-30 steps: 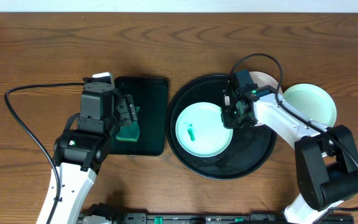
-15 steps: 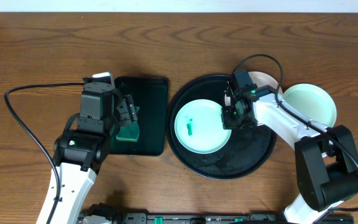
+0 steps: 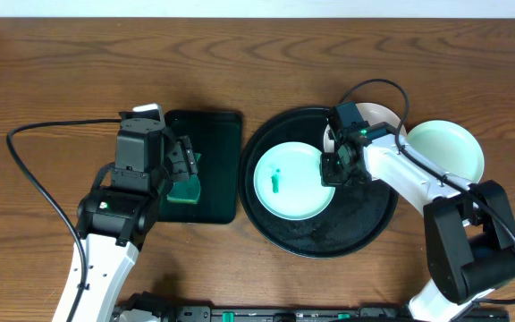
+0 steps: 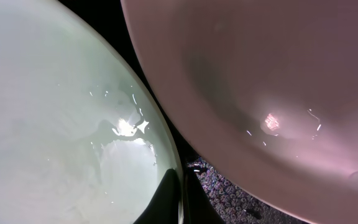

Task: Clean dirty plates on tray and stack at the side
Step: 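Lower the left gripper onto the green sponge in the black tray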

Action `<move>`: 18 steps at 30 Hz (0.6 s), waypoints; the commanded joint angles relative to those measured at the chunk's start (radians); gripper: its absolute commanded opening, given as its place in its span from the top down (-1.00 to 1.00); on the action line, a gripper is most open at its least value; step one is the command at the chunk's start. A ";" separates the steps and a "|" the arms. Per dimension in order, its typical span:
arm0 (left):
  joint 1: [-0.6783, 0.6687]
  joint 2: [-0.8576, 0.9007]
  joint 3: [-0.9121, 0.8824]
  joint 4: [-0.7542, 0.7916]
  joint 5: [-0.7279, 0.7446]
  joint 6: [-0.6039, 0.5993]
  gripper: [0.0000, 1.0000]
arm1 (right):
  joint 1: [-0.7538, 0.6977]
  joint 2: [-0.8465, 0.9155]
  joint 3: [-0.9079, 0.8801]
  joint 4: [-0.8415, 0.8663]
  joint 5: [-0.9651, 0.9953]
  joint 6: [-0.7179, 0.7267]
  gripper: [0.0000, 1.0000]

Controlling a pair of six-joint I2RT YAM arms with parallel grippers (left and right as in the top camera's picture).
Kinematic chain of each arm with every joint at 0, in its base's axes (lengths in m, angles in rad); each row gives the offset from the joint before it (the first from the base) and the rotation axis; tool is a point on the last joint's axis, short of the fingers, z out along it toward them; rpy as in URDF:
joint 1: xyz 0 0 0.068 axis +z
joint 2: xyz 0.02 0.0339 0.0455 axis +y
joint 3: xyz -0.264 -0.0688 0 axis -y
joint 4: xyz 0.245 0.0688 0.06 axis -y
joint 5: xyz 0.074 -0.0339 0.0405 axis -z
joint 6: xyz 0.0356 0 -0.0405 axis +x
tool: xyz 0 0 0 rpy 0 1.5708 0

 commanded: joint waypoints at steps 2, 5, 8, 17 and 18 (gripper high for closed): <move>0.005 0.002 0.008 0.001 -0.016 -0.001 -0.61 | -0.005 0.002 -0.007 -0.012 0.089 0.014 0.98; 0.005 0.002 0.008 0.001 -0.016 -0.001 -0.61 | -0.005 0.003 -0.007 -0.011 0.089 0.014 0.98; 0.005 0.002 0.008 0.001 -0.016 -0.001 -0.61 | -0.005 0.002 -0.007 -0.011 0.089 0.014 0.97; 0.004 0.003 0.008 -0.048 0.067 -0.002 -0.61 | -0.005 0.002 -0.007 -0.012 0.090 0.014 0.98; 0.004 0.007 0.008 -0.069 0.126 -0.001 -0.61 | -0.005 0.002 -0.007 -0.012 0.090 0.014 0.97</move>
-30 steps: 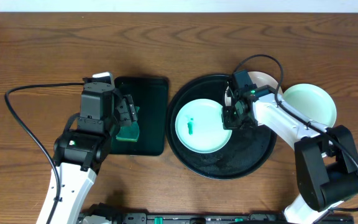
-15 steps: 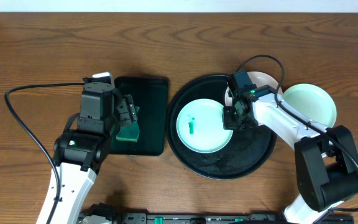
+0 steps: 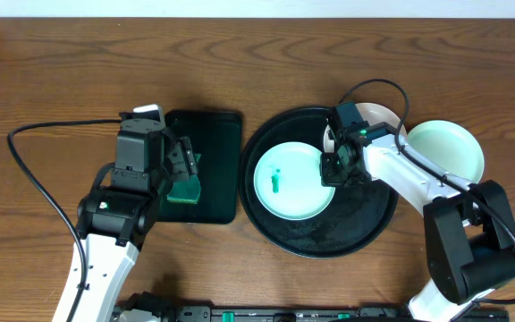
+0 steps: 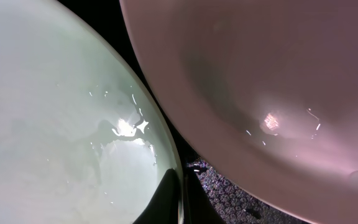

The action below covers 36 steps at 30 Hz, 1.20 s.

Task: Clean dirty plates on tray and stack at the side
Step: 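Lower the left gripper onto the green sponge in the black tray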

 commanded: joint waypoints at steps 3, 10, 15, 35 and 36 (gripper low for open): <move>0.004 0.025 0.000 -0.072 0.152 -0.001 -0.61 | -0.006 0.003 -0.008 -0.010 0.087 0.012 0.97; 0.004 0.120 -0.054 -0.149 0.152 0.003 -0.61 | -0.005 0.003 -0.008 -0.005 0.087 0.012 0.97; 0.004 0.229 -0.056 -0.132 0.152 0.001 -0.33 | -0.005 0.002 -0.008 -0.005 0.087 0.013 0.97; 0.014 0.618 0.195 -0.170 0.035 -0.035 -0.09 | -0.005 0.003 -0.008 -0.005 0.087 0.012 0.98; 0.017 0.629 0.195 -0.175 0.036 -0.035 -0.09 | -0.005 0.003 -0.008 -0.005 0.087 0.012 0.97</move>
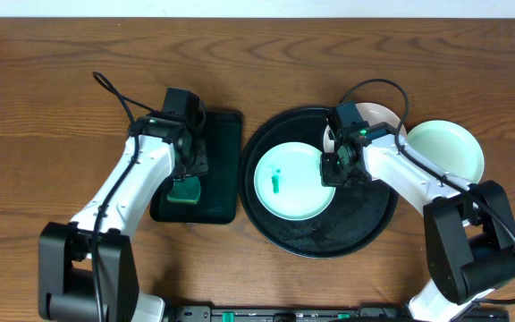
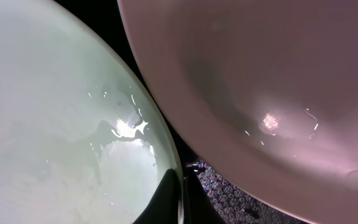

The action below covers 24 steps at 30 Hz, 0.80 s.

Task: Clean dirty plates on tray and stack at the side
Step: 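Lower the left gripper onto the green sponge in the black tray, then grasp the green sponge with the left gripper while right holds the plate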

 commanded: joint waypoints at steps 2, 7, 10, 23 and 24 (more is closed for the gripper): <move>0.019 0.064 0.012 -0.017 -0.018 -0.004 -0.09 | -0.005 0.003 -0.008 -0.008 0.082 0.012 0.97; 0.029 0.115 0.011 0.002 0.000 0.015 -0.11 | -0.005 0.003 -0.008 -0.008 0.082 0.012 0.97; 0.033 0.132 0.011 0.006 -0.001 0.042 -0.18 | -0.005 0.003 -0.008 -0.011 0.086 0.006 0.97; 0.089 0.131 0.010 0.033 0.098 0.084 -0.17 | -0.004 0.003 -0.008 -0.007 0.086 0.005 0.97; 0.089 0.131 0.008 0.037 0.097 0.084 -0.16 | -0.004 0.003 -0.008 -0.007 0.086 0.005 0.98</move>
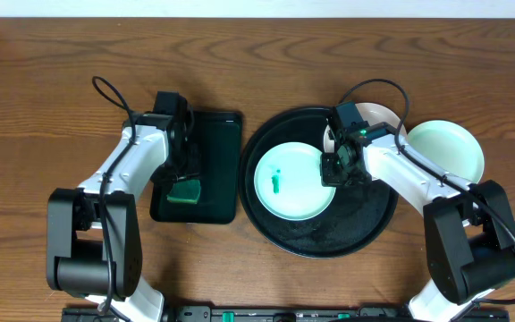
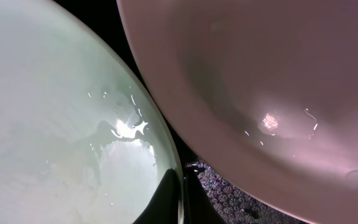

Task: Clean dirty plates on tray and stack at the side
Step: 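Grasp the green sponge with the left gripper while right holds the plate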

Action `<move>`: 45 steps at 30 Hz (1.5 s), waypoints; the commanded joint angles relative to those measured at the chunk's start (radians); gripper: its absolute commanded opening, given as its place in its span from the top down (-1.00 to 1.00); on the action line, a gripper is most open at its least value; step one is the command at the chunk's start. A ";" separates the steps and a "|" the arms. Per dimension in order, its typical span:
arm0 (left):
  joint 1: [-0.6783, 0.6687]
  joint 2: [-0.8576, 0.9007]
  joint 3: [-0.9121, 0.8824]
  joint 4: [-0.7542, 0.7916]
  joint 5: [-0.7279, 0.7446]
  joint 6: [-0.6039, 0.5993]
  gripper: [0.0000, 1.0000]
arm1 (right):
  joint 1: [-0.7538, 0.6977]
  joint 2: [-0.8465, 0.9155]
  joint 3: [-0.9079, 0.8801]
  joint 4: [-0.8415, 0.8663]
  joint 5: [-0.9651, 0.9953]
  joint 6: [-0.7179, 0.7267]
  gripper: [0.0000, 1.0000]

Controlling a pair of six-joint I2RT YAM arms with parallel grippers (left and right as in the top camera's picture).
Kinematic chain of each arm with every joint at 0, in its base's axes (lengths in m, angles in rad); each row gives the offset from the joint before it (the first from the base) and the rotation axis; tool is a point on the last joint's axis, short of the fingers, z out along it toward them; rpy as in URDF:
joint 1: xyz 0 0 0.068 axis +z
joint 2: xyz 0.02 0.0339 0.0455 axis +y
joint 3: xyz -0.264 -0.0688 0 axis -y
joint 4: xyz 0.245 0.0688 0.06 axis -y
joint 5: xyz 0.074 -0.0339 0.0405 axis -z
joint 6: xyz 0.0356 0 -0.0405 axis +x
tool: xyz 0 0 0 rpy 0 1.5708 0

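Observation:
A light green plate point(image 1: 293, 182) with a small green stain point(image 1: 277, 182) lies on the round black tray point(image 1: 356, 228). My right gripper point(image 1: 333, 168) is shut on its right rim. In the right wrist view the two dark fingers point(image 2: 166, 199) pinch the rim of the light green plate point(image 2: 61, 124). A pink plate point(image 2: 260, 81) sits close beside it, at the tray's back right point(image 1: 383, 116). My left gripper point(image 1: 182, 161) hangs over a green sponge point(image 1: 184, 190) on the dark green tray point(image 1: 217, 170); its jaws are too small to read.
Another pale green plate point(image 1: 445, 148) rests on the wooden table right of the black tray. Cables loop from both arms, one near the left arm point(image 1: 114, 94) and one above the right arm point(image 1: 378, 85).
My left arm has shifted a little to the left over the dark green tray, with the sponge lying where it was. The right gripper and both plates have not moved.
At first my left arm was folded, its gripper over the sponge at the dark tray's left side. Later that arm was stretched out with the wrist at the tray's back edge, and now it sits slightly further left. The right gripper stayed pinched on the green plate's rim.

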 commanded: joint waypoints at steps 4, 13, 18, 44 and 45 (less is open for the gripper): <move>0.003 0.005 -0.002 0.011 0.014 0.014 -0.03 | -0.004 0.003 -0.008 -0.007 0.085 0.005 0.98; 0.003 0.006 -0.079 0.096 0.014 0.014 -0.03 | -0.004 0.003 -0.008 -0.006 0.085 0.005 0.97; 0.003 0.006 -0.081 0.113 0.014 0.014 -0.03 | -0.004 0.003 -0.008 -0.006 0.085 0.005 0.98; 0.003 -0.061 -0.021 0.041 0.022 0.015 -0.22 | -0.004 0.003 -0.008 -0.007 0.085 0.005 0.97; 0.003 -0.061 -0.024 0.041 0.016 0.015 -0.22 | -0.004 0.003 -0.008 -0.007 0.084 0.005 0.97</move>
